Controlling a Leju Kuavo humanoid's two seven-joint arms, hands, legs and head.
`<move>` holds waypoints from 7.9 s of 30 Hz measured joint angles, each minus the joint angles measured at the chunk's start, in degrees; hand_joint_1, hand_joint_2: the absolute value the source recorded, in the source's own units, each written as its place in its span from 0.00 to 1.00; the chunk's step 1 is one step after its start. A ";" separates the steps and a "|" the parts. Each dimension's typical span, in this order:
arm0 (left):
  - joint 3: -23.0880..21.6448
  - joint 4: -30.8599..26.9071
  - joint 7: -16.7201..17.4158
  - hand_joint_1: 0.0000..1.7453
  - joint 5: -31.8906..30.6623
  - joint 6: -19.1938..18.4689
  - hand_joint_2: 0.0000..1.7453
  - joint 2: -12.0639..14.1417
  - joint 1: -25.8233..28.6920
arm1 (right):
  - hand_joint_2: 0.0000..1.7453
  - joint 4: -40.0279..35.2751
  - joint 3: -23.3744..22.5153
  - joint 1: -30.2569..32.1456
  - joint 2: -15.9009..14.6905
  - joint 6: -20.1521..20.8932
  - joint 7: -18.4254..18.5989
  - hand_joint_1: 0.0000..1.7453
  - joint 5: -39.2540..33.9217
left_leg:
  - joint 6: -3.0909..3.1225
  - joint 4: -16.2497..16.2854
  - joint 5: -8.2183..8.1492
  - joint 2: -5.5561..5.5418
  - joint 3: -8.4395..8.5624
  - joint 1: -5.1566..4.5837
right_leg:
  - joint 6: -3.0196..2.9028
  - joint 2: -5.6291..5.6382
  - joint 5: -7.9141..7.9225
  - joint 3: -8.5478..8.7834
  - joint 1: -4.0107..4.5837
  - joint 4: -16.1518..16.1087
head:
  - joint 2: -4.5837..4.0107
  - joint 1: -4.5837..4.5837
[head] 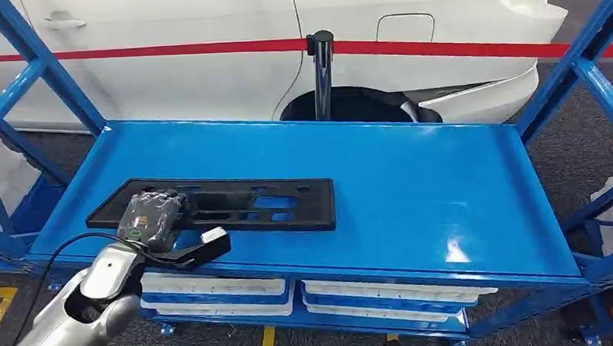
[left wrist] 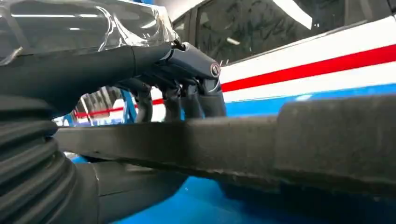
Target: Take the parts from the cabinet and place them on the table.
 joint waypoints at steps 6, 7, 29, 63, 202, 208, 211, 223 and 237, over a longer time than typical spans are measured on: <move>1.09 0.00 -0.26 1.00 1.97 -1.14 1.00 0.00 -0.01 | 0.00 0.00 0.07 -0.06 -0.18 0.00 0.00 0.00 -0.13 | 0.00 0.00 0.00 0.02 0.05 0.00 | 0.00 0.02 0.00 0.03 0.00 0.00 | 0.00 0.00; 1.18 0.00 -0.50 1.00 2.58 -1.55 1.00 0.00 -0.01 | 0.00 0.00 0.07 -0.07 -0.22 0.00 -0.02 0.00 -0.13 | -0.01 0.00 0.00 0.01 0.06 0.00 | 0.00 0.02 0.00 0.04 0.00 0.00 | 0.00 0.00; 12.18 -14.91 -20.70 1.00 52.47 18.97 1.00 -3.19 0.76 | 0.00 0.02 0.92 0.55 -0.48 0.00 -1.42 0.00 -1.27 | -0.02 0.00 0.00 0.04 0.21 0.00 | 0.00 0.03 0.00 0.16 0.00 -0.01 | 0.00 0.00; 16.52 -33.51 -21.93 1.00 41.55 39.67 1.00 -13.00 2.68 | 0.00 0.31 0.98 0.90 0.28 -1.01 -1.40 0.00 -2.84 | -2.13 2.76 -1.15 0.25 -2.19 1.65 | -0.24 0.37 -0.77 0.73 -1.68 0.86 | 0.00 0.26; 16.50 -42.71 -15.93 1.00 42.76 43.43 1.00 -13.40 10.53 | 0.00 0.61 1.36 1.48 -0.90 -2.58 -0.77 0.00 -8.44 | 1.29 -3.02 0.36 1.18 3.33 -0.57 | 0.31 -1.80 -1.37 1.81 -0.08 -0.16 | 0.00 0.11; 19.93 -43.52 -15.19 1.00 46.08 43.58 1.00 -13.05 17.53 | 0.00 0.61 1.49 1.74 -0.74 -2.58 0.02 0.00 -7.45 | 1.79 -2.79 0.51 -1.16 3.23 -0.59 | 0.51 -1.22 -7.29 -5.76 -0.35 16.80 | 0.00 0.26; 22.25 -44.94 -15.98 1.00 45.62 43.58 1.00 -12.70 20.74 | 0.00 0.61 2.08 1.81 -0.76 -2.58 1.03 0.00 -6.47 | 1.25 -1.83 0.14 -3.09 3.04 -0.38 | 0.49 2.38 -0.02 1.39 -1.05 1.92 | 0.00 0.28; 28.35 -47.37 -20.16 1.00 49.03 43.56 1.00 -12.68 25.72 | 0.00 0.61 3.72 1.44 -2.45 -2.58 -1.25 0.00 -6.12 | -1.78 17.48 -7.61 -0.31 -6.58 0.17 | -0.85 -3.55 -0.40 1.33 -0.86 0.14 | 0.00 -0.37; 29.88 -43.45 -28.08 1.00 54.84 43.54 1.00 -14.97 23.28 | 0.00 0.59 3.89 0.92 -5.88 -2.93 -1.44 0.00 -6.21 | 1.95 -1.94 -0.02 -1.17 2.78 -0.69 | 1.19 -1.16 -9.39 -6.44 -0.54 18.55 | 0.00 0.17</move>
